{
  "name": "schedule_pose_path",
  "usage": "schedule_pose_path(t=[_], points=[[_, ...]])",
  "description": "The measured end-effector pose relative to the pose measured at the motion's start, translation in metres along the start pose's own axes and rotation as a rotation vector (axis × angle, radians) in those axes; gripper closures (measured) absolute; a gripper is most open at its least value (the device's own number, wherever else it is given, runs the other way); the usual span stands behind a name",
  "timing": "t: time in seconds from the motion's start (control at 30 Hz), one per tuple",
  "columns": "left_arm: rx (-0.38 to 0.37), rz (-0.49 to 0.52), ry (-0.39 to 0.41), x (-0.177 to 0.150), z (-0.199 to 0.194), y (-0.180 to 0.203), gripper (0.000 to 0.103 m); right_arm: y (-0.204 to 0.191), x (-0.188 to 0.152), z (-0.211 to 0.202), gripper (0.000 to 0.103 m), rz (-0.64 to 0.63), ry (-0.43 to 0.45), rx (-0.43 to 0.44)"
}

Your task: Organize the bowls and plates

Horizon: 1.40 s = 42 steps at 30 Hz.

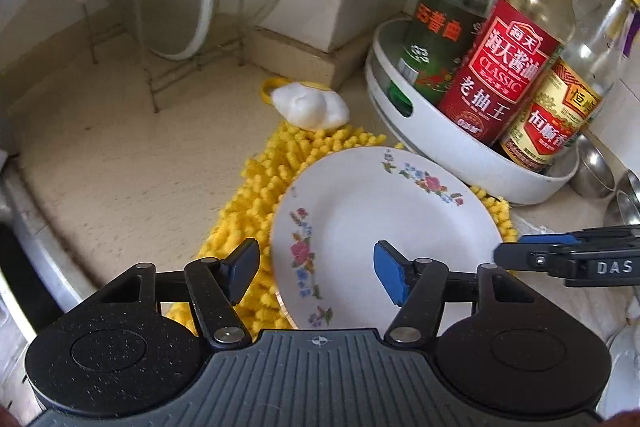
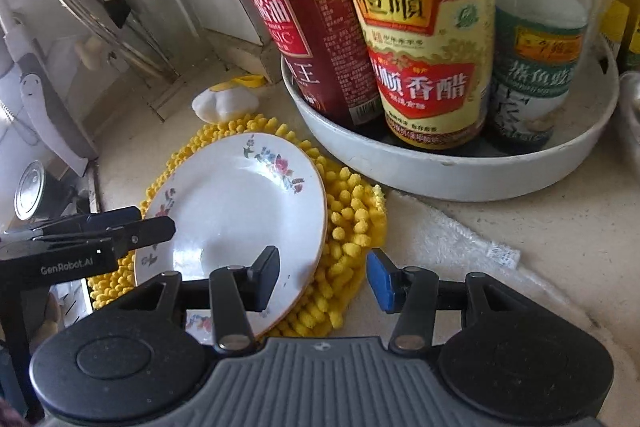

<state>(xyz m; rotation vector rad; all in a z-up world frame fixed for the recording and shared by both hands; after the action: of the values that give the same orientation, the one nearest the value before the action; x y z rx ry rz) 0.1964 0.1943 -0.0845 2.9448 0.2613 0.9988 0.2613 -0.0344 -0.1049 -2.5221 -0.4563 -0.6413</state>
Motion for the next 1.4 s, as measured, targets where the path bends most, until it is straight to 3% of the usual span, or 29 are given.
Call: schedule_pose_path(t=[0.3,0.5,0.67,0.87,1.2,1.4], points=[[-0.019,0.017,-0.026,0.003,0.012,0.003,0.032,-0.011,0.007,0.012,0.032,-0.023,-0.011,0.019],[-0.036,0.021,-0.029,0.004,0.014,0.001,0.032,-0.031,0.008,-0.016,0.032,-0.094,0.071,0.018],[-0.054,0.032,-0.039,0.005,0.018,0.003,0.031,-0.028,0.01,0.014,0.03,-0.075,-0.001,0.005],[-0.075,0.062,-0.045,0.004,0.019,0.003,0.03,-0.019,0.01,0.023,0.029,-0.036,-0.036,0.03],[-0.089,0.11,-0.019,0.003,0.022,0.005,0.03,-0.018,0.01,0.034,0.03,-0.042,-0.038,0.045],[-0.082,0.086,-0.003,0.006,0.015,0.007,0.032,-0.016,0.009,0.029,0.034,-0.035,-0.036,0.037]])
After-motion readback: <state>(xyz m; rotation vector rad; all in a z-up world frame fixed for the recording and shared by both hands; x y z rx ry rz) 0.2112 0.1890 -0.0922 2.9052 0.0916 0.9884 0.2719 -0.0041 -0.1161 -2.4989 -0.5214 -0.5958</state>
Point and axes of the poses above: each gripper's, at about its wrist camera, not at the fingertips, and z roughly the way its jaws point, y to its right, x to its top, the point moved 1 cm from there along z, roughly the way its jaws point, and after that the axes turned 7 degrees about x, right-handed, at the moved point
